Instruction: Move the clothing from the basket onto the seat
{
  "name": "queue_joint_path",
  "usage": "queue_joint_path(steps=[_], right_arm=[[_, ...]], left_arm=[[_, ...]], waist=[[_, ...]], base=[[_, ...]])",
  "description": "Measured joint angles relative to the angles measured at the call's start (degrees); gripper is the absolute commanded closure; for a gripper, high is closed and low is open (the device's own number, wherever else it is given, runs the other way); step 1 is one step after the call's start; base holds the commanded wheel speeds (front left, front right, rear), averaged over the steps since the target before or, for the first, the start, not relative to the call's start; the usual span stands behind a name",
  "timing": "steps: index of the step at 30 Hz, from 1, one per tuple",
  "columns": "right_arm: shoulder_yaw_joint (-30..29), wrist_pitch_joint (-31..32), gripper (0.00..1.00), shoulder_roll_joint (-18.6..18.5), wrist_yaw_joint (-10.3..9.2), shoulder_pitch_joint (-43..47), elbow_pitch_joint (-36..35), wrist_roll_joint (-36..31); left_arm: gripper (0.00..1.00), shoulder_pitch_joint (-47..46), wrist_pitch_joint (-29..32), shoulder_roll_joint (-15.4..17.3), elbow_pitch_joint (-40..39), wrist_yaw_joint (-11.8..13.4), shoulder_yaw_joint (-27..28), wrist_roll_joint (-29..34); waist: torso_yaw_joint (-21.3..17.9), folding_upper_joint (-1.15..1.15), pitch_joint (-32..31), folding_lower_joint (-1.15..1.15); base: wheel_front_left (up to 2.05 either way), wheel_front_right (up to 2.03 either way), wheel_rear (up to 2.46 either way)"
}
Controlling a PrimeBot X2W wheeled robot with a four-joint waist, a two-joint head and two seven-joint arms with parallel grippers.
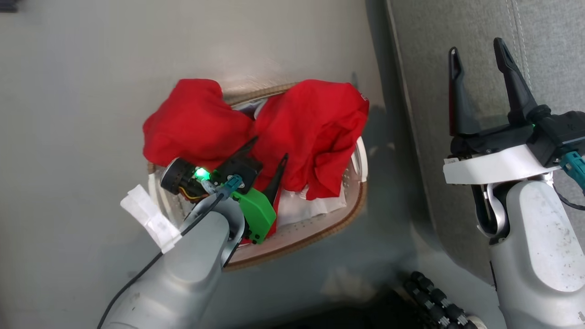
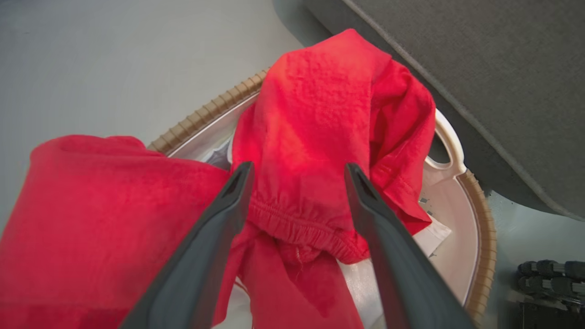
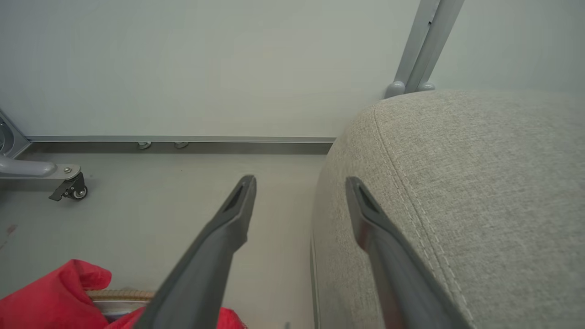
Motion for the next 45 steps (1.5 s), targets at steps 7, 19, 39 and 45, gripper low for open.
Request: queue_joint_path(steps=[7, 19, 39, 45], right_arm=[[1.3, 0.0, 0.00, 0.0, 0.00, -0.4, -0.4, 1.2], [3.6, 0.0, 0.00, 0.0, 0.00, -1.1, -1.1, 3.1], [3.1, 0.0, 0.00, 0.0, 0.00, -1.1, -0.2, 3.4], [2.0, 0.0, 0.00, 0.0, 0.00, -0.7, 0.5, 2.2]], left_arm=[[0.00, -3.9, 0.0, 0.0, 4.1, 0.0, -5.3, -1.7], [0.00, -10.0, 4.6, 0.1, 8.8, 6.6, -10.3, -5.9], [1.00, -11.3, 4.3, 0.1, 8.8, 10.1, -16.0, -13.8], [1.00, -10.8, 1.4, 0.1, 7.8, 10.1, -17.6, -14.4]], waist=[[-3.4, 0.00, 3.4, -0.01], [-7.4, 0.00, 6.5, -0.01], [-7.9, 0.00, 5.8, -0.01], [-6.9, 0.00, 2.9, -0.01]], base=[[0.00, 0.00, 0.00], [0.00, 0.00, 0.00], [0.00, 0.00, 0.00], [0.00, 0.00, 0.00]])
